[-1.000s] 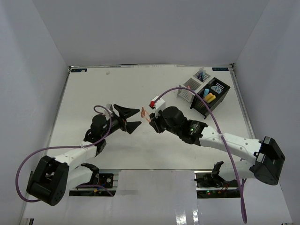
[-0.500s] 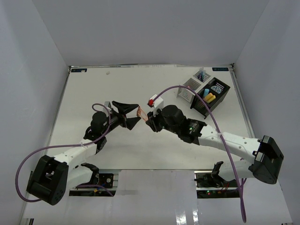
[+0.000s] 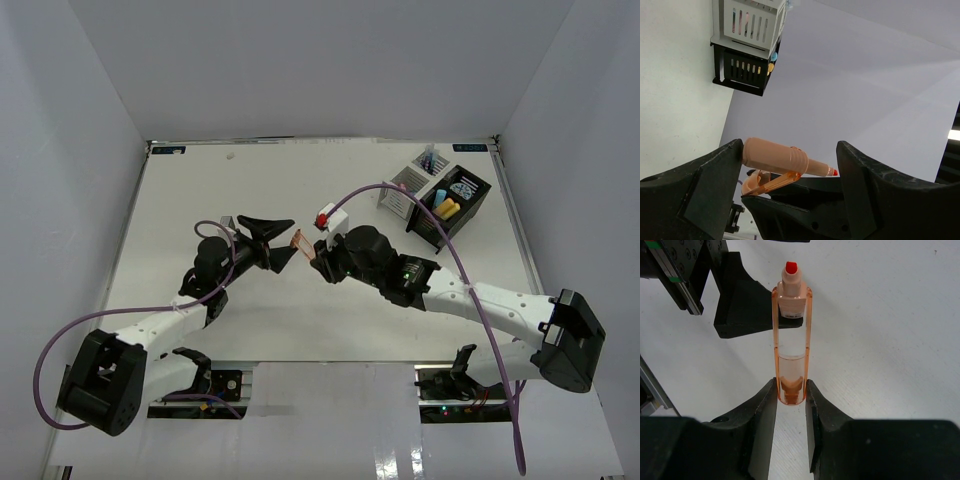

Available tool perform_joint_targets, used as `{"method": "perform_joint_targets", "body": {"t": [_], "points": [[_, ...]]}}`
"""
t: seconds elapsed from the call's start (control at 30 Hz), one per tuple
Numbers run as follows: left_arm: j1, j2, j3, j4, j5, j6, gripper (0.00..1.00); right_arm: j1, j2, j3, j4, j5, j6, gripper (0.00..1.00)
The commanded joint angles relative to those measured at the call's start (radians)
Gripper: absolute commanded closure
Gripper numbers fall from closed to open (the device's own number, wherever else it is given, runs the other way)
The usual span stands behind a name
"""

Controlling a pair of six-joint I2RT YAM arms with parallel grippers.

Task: Sort the stationery into containers
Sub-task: Close the pen cap on the pen.

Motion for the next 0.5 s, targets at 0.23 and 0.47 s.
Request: {"method": "perform_joint_targets", "body": {"t": [0.23,0.47], "points": [[0.006,-0.044,0.047,-0.028,-0.052,-0.006,0.24,0.01,-0.051,-0.045,0.028,0.027,0.003,0.85],[0.007,-0.043,0.056,-0.03,-0.044,0.023,0.31,0.012,-0.059,-0.056,0.016,0.036,0.003,0.85]]}}
